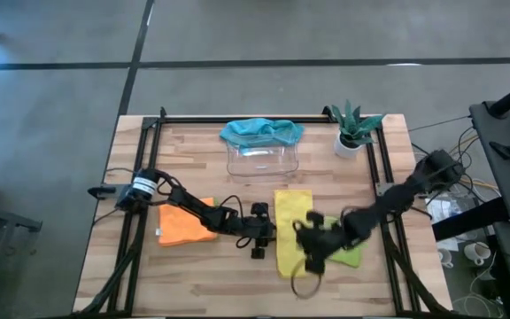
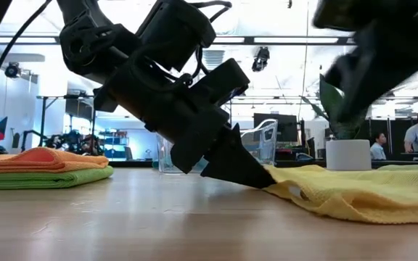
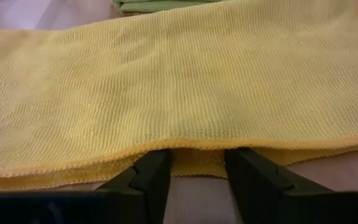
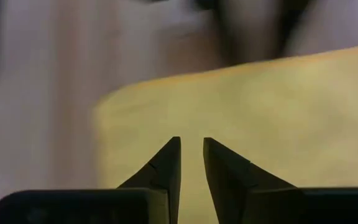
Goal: Fold microfiber towels
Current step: Fold the yellow microfiber cloth
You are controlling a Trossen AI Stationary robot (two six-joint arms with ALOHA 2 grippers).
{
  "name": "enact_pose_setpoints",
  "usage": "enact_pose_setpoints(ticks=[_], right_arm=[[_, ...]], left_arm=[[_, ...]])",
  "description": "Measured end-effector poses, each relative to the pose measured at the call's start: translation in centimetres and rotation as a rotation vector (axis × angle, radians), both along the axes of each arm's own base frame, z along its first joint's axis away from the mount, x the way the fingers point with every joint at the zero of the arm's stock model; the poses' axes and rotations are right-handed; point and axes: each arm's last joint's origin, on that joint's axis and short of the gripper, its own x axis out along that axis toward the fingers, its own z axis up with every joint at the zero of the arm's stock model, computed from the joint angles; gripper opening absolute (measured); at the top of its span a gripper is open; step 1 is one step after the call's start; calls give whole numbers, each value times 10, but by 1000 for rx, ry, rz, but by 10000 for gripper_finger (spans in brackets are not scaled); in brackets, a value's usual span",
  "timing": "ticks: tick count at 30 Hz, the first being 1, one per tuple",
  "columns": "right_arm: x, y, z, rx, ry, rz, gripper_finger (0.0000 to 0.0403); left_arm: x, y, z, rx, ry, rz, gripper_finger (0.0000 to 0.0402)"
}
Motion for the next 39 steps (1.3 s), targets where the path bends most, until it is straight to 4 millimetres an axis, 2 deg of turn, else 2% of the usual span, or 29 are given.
enact_pose_setpoints(ticks=[3, 7, 12, 15, 17, 20, 26, 31, 34, 39], right_arm=[[3, 31, -19, 90, 19, 46, 65], [8, 58, -32, 49, 139, 38, 66], [15, 82, -17, -75, 186, 45, 66], [18, 96, -10, -157, 192, 125, 69], [21, 107, -7, -219, 159, 187, 80], [31, 121, -11, -273, 110, 196, 105], [55, 138, -30, -272, 117, 184, 153], [78, 142, -43, -262, 134, 133, 170], [87, 139, -45, -268, 170, 70, 171], [90, 138, -40, -283, 219, 28, 171]], left_arm=[[0, 0, 1, 14, 1, -11, 139], [-3, -1, 0, 43, 9, -54, 139], [-11, -6, -3, 53, 92, -112, 139], [-18, -11, 3, 79, 137, -141, 139], [-21, -13, 14, 79, 131, -150, 139], [-24, -14, 24, 77, 126, -159, 139], [-25, -14, 30, 80, 121, -163, 139], [-25, -16, 30, 75, 114, -160, 139], [-27, -21, 31, 76, 116, -172, 139], [-31, -31, 32, 79, 121, -199, 139]])
